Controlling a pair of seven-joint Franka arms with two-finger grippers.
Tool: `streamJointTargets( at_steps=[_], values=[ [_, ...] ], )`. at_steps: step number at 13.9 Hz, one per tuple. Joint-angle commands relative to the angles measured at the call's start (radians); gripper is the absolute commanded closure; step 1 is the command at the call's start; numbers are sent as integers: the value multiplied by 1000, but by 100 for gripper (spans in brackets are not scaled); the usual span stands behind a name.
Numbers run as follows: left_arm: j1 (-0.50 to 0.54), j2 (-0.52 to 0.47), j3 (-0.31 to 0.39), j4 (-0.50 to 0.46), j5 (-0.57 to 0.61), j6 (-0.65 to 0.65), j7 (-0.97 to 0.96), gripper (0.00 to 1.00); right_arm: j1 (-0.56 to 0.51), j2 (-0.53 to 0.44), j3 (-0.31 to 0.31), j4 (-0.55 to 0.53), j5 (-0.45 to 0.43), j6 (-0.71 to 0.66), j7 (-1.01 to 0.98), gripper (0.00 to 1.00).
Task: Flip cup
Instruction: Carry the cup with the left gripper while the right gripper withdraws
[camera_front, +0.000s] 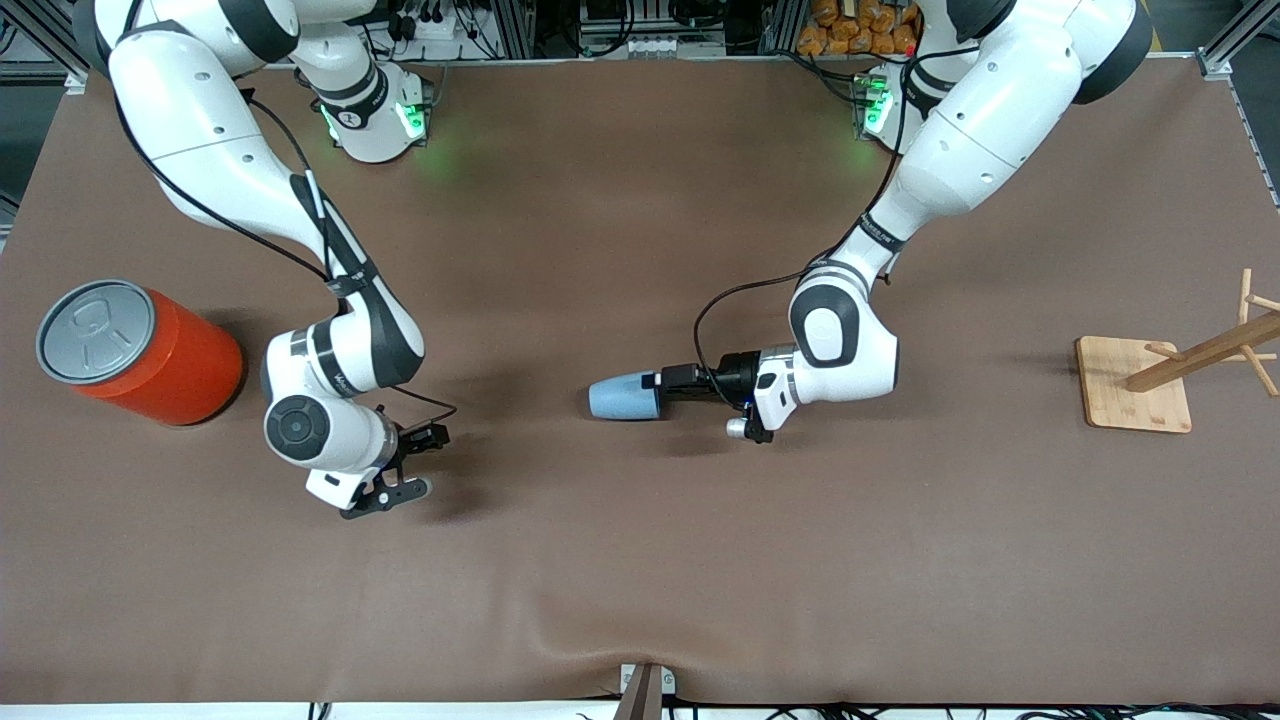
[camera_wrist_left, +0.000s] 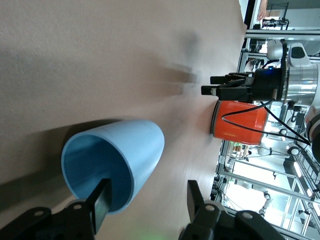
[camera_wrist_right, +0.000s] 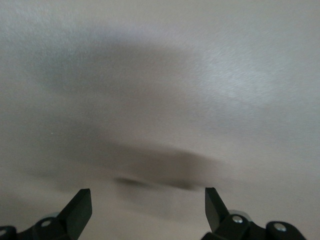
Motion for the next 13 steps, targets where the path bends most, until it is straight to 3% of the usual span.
streamJointTargets(
  at_steps=[1, 5, 6, 8, 13],
  values=[
    [-33, 23, 9, 25, -9, 9, 20, 42, -14, -19, 16, -28, 10, 17, 12, 0],
    [-57, 43, 23, 40, -12, 50, 38, 54, -18, -21, 16, -26, 10, 15, 12, 0],
    [-62, 45, 23, 44, -13, 50, 38, 66, -18, -22, 18, -26, 10, 15, 14, 0],
    [-62, 43, 23, 46, -12, 50, 38, 98, -20, -26, 19, -24, 13, 11, 17, 0],
    [-42, 5, 23, 55, -1, 50, 29, 100, -29, -68, 24, -18, 13, -61, 15, 0]
  ],
)
